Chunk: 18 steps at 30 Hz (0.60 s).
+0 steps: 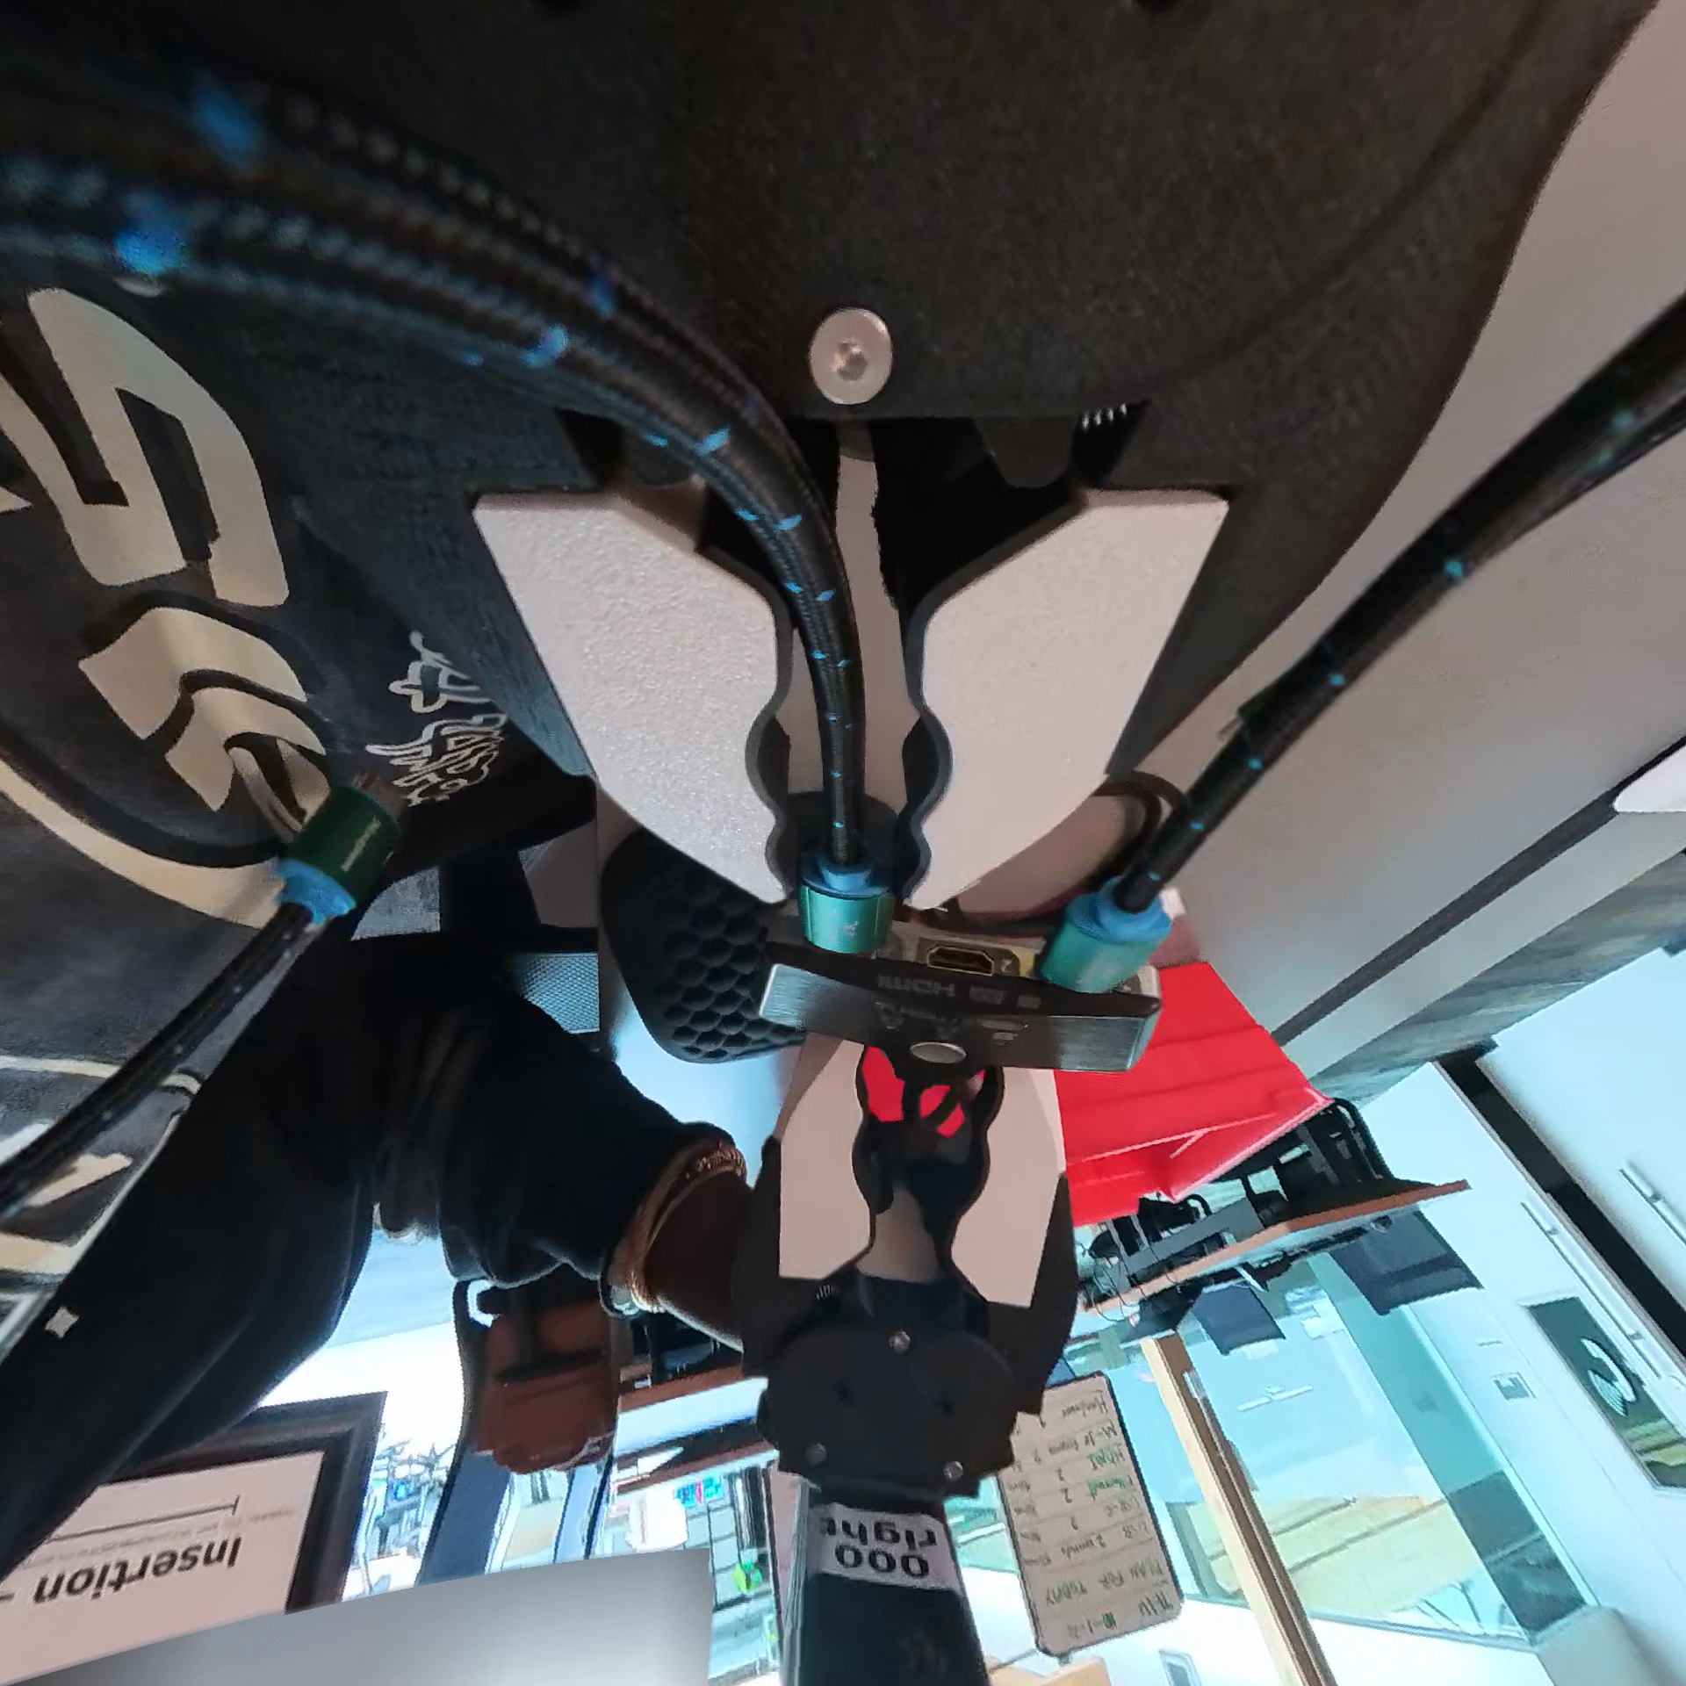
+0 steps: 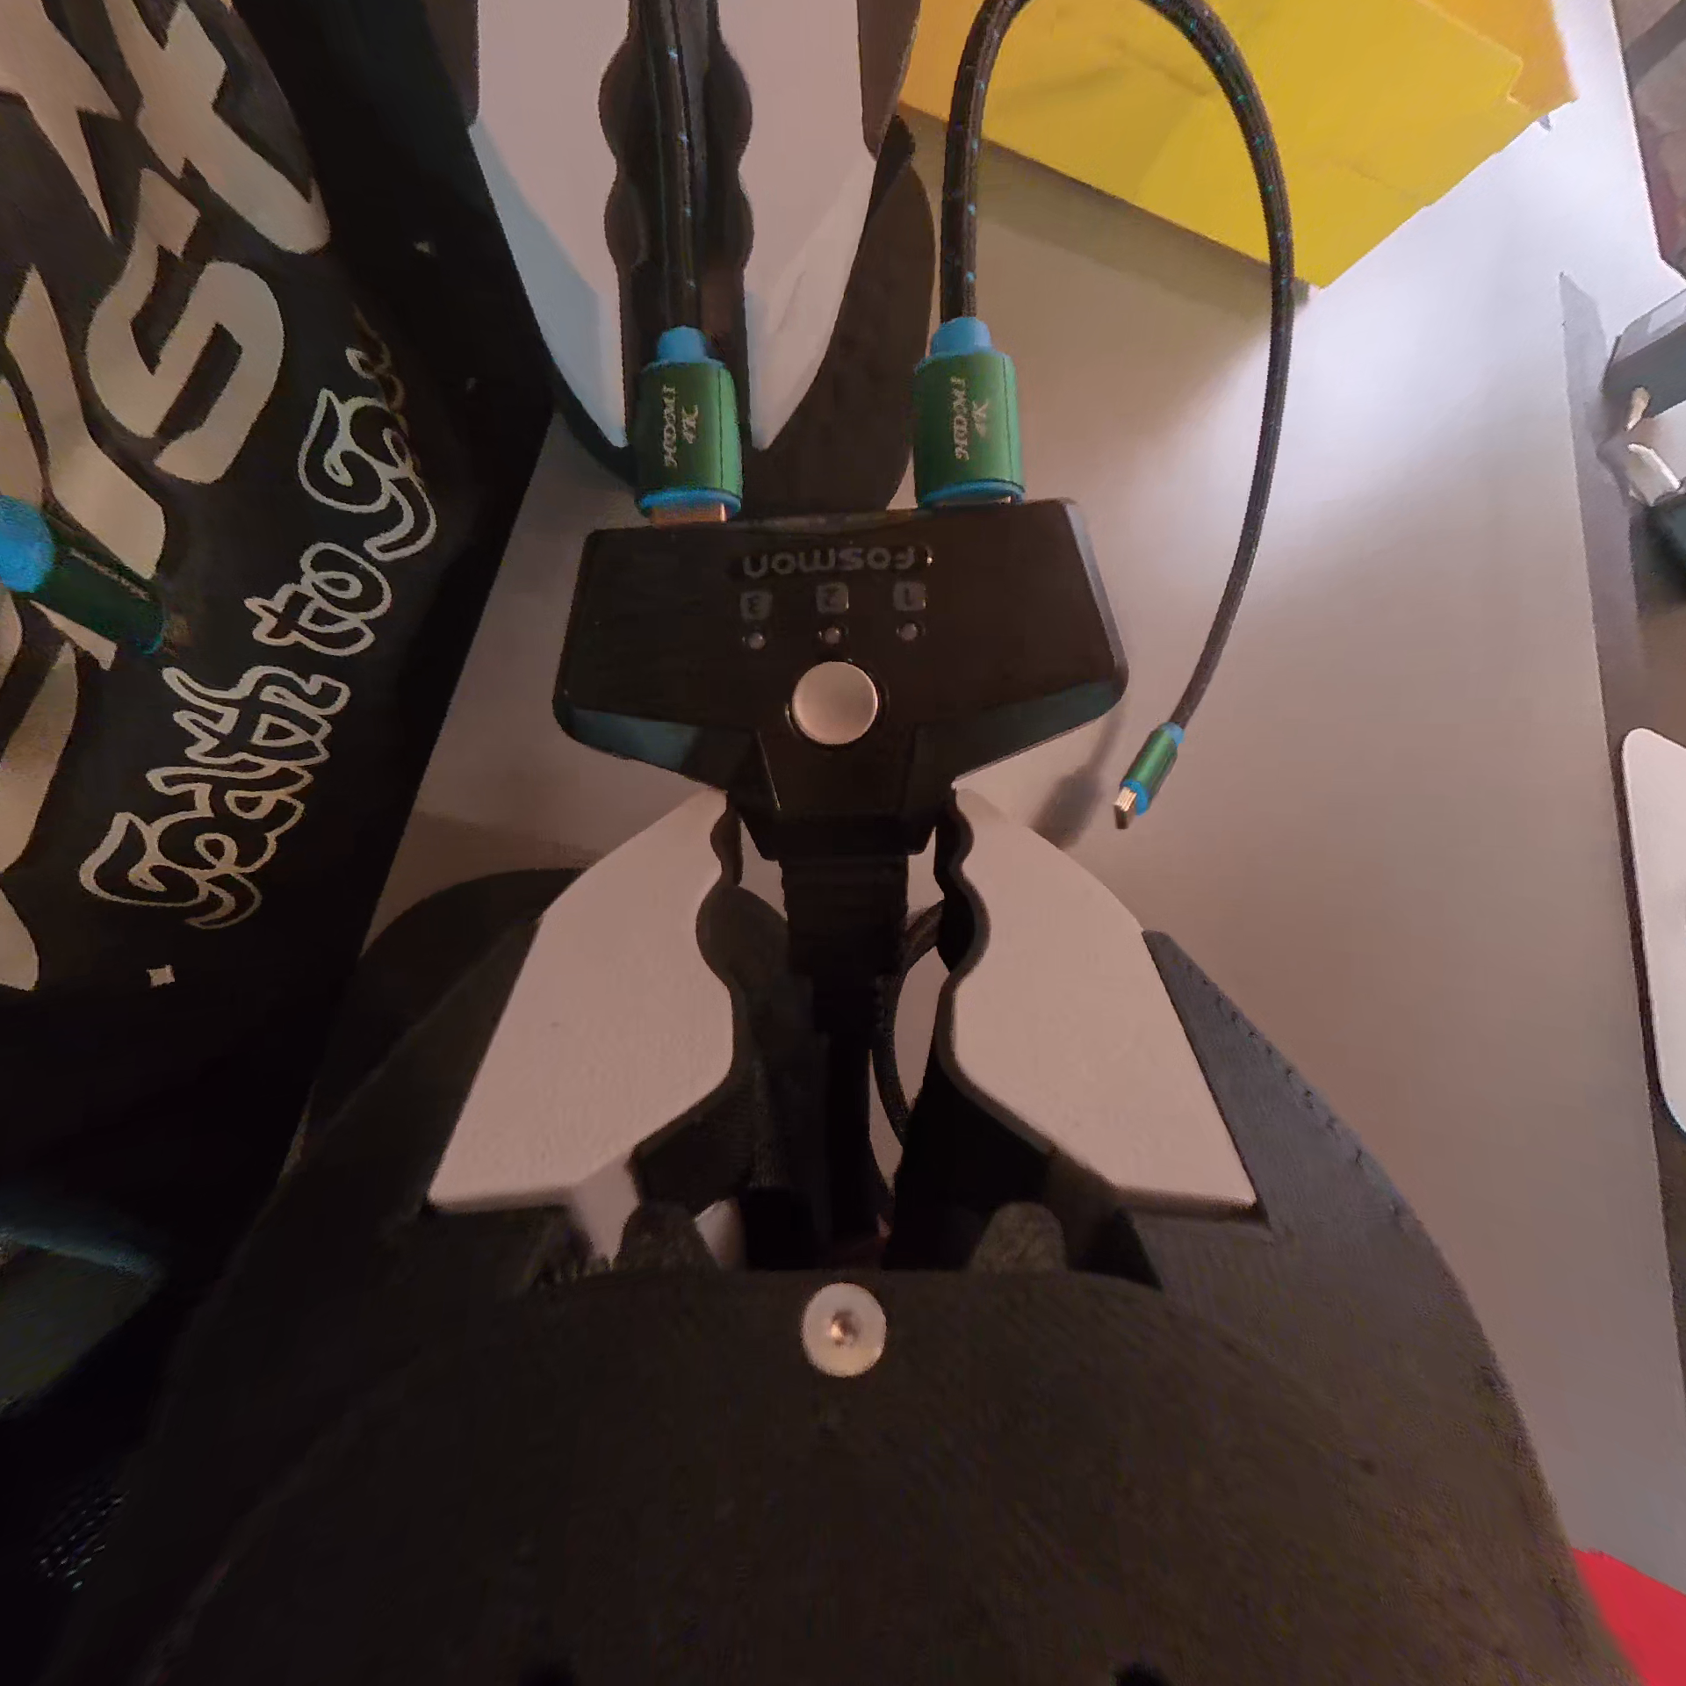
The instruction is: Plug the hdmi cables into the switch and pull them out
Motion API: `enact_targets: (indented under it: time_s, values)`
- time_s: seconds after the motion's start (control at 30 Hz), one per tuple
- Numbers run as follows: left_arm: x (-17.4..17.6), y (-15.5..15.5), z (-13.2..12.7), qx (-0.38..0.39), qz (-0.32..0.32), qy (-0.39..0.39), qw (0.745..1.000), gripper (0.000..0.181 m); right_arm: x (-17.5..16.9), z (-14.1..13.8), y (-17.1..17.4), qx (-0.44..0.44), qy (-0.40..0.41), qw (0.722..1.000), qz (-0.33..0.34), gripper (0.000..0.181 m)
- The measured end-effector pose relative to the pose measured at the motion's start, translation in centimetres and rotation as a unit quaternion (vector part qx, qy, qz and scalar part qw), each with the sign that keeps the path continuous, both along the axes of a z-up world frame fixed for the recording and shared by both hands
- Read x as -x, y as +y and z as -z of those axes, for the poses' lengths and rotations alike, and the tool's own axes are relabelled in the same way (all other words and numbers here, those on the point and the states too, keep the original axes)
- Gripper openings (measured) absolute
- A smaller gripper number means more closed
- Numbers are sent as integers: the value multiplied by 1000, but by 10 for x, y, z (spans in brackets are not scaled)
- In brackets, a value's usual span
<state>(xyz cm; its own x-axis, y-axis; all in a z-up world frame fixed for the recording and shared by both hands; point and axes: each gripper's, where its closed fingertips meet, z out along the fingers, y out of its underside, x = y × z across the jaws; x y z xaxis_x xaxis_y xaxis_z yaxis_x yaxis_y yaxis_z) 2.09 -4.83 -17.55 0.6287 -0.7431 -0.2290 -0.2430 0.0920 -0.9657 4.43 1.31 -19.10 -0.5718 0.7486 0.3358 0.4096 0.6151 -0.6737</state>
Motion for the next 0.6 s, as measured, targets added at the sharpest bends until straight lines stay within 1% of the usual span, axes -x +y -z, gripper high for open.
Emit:
enact_targets:
  time_s: [0.13,0.23,0.27,0.3,0.37,0.4,0.43,0.47,0.5,0.53,0.6]
  values:
    - [2,2,-6,-15,-12,-17,1000,19,7,-8,0,-17,30,999,7,41]
    - [4,2,-11,-34,-18,-29,999,19,14,-9,1,-28,49,998,11,41]
    - [3,0,-17,-44,-10,-44,998,18,16,-10,-1,-25,58,998,7,41]
    - [2,-5,-26,-57,7,-77,995,19,19,-15,-6,-11,74,997,-1,41]
    - [6,-18,-53,-88,53,-177,979,21,26,-37,-21,43,133,990,-24,41]
    - [12,-20,-62,-99,60,-217,969,21,29,-48,-23,53,161,985,-21,41]
    - [21,-19,-66,-111,47,-240,963,22,32,-56,-19,50,184,982,-6,41]
    - [33,-15,-70,-130,22,-256,958,27,33,-66,-12,48,211,976,11,41]
    - [47,-14,-76,-152,-3,-278,948,29,31,-77,-3,50,241,969,32,41]
    - [60,-15,-83,-168,-22,-307,937,29,27,-88,7,58,271,959,52,41]
    - [79,-16,-90,-169,-37,-356,918,27,14,-115,27,85,344,931,84,40]
